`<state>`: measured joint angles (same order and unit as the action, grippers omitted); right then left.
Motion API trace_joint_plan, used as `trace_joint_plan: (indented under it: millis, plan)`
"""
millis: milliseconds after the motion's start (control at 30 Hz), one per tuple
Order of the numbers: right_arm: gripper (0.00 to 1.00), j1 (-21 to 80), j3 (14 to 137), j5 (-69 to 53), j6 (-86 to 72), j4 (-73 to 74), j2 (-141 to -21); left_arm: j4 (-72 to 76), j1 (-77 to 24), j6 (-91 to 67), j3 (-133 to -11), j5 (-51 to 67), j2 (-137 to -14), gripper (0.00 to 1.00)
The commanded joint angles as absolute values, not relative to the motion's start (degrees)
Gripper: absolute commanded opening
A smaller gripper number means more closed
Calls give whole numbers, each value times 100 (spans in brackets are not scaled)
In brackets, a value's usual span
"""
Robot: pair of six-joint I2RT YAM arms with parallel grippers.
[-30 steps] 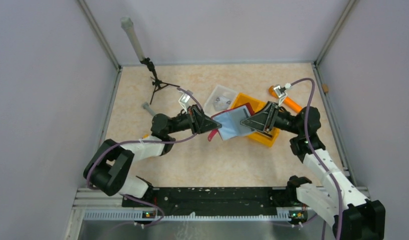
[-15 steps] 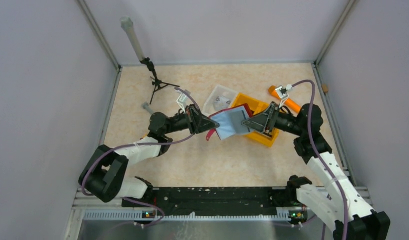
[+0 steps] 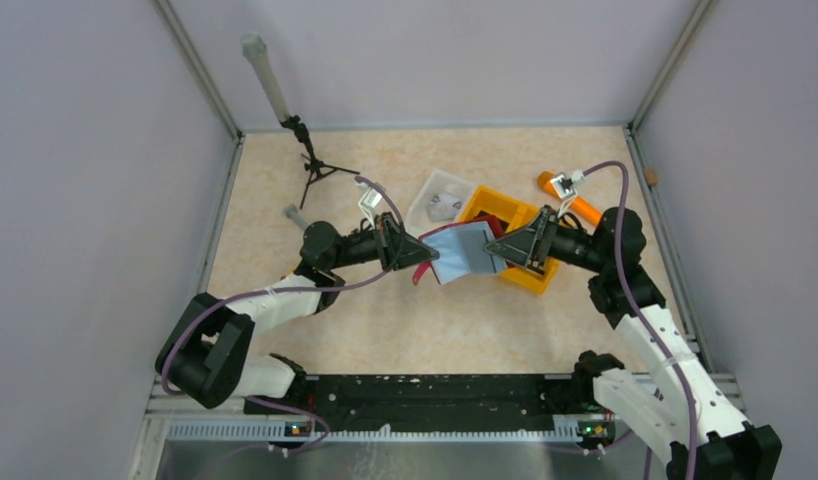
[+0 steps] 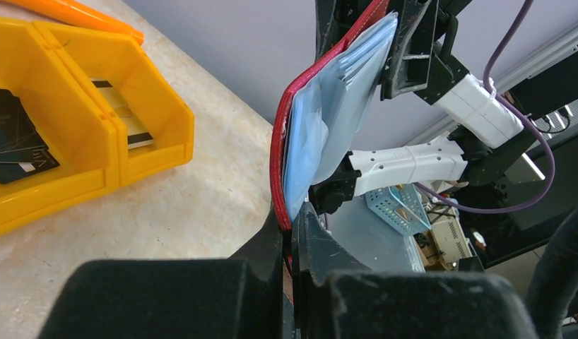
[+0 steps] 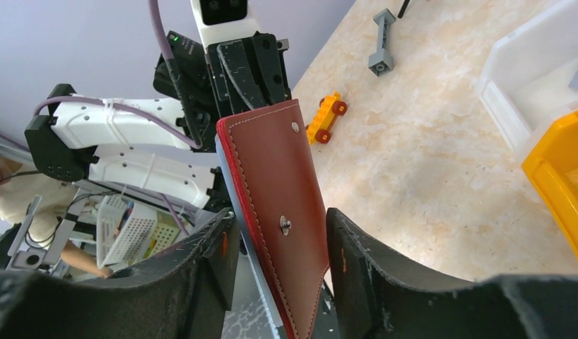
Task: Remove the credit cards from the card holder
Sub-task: Remove the credit card from the card holder.
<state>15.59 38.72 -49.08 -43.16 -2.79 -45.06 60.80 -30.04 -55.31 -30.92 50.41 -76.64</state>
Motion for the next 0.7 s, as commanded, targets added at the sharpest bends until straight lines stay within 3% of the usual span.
trace_joint_plan:
  millis: [0,67,167,300,667]
  plan:
    - [46,1591,4166,-4878,-4175,-333,-4456,6221,-2975,-5415,-3250,5150,-7523,0]
    - [47,1592,4166,-4895,-4175,-342,-4449,6210,-2979,-5415,-3252,5154,-7520,0]
    - [59,1596,4166,-4930,-4186,-369,-4432,6162,-2979,-5387,-3267,5174,-7532,0]
    - [59,1591,4166,-4953,-4201,-375,-4425,6134,-2977,-5373,-3294,5185,-7542,0]
    - [38,1592,4157,-4994,-4240,-414,-4441,6122,-2977,-5346,-3313,5196,-7580,0]
